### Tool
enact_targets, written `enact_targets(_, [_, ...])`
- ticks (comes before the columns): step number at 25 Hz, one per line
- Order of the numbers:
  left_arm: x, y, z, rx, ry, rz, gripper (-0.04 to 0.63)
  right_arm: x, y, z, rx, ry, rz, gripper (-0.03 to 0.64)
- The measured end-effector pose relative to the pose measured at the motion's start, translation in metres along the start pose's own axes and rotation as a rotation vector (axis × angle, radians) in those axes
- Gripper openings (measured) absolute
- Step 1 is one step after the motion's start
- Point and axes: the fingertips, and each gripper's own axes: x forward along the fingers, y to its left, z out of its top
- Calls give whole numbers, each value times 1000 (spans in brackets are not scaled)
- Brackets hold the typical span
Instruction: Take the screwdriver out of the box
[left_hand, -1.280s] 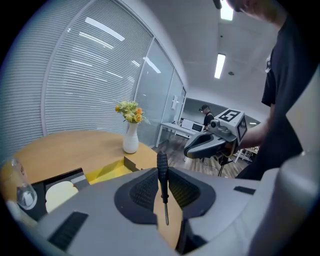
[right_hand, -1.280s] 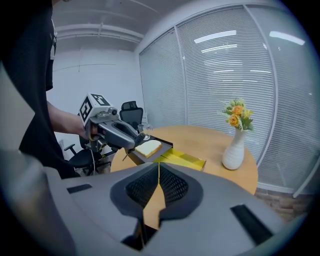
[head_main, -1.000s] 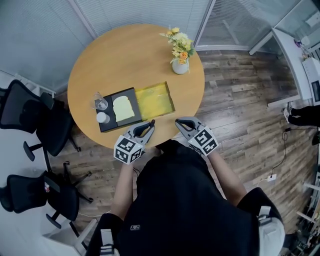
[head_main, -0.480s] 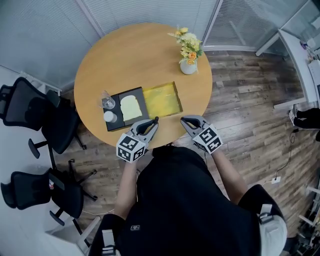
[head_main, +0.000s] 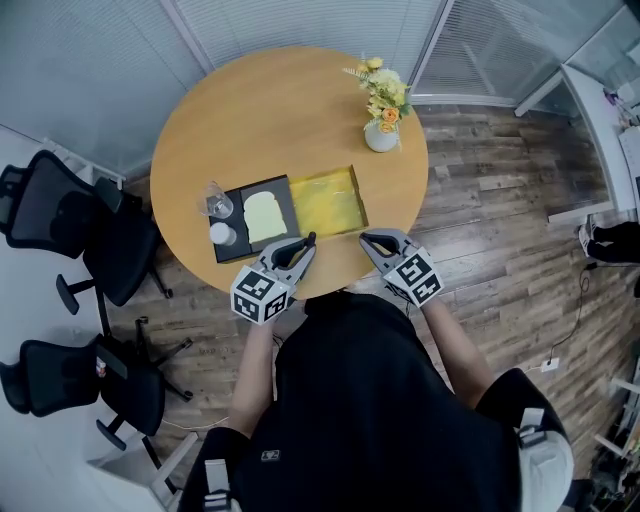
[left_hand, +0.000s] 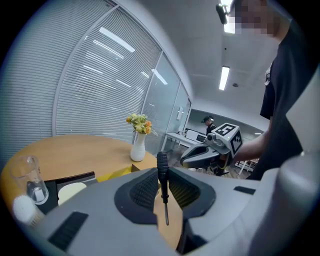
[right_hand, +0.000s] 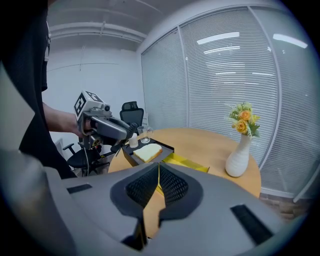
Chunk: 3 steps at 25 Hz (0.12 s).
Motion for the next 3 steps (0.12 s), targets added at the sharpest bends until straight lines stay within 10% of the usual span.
enact_targets(3, [0,1,1,-7,-5,1,67,-1,2,0,1,-2,6,8])
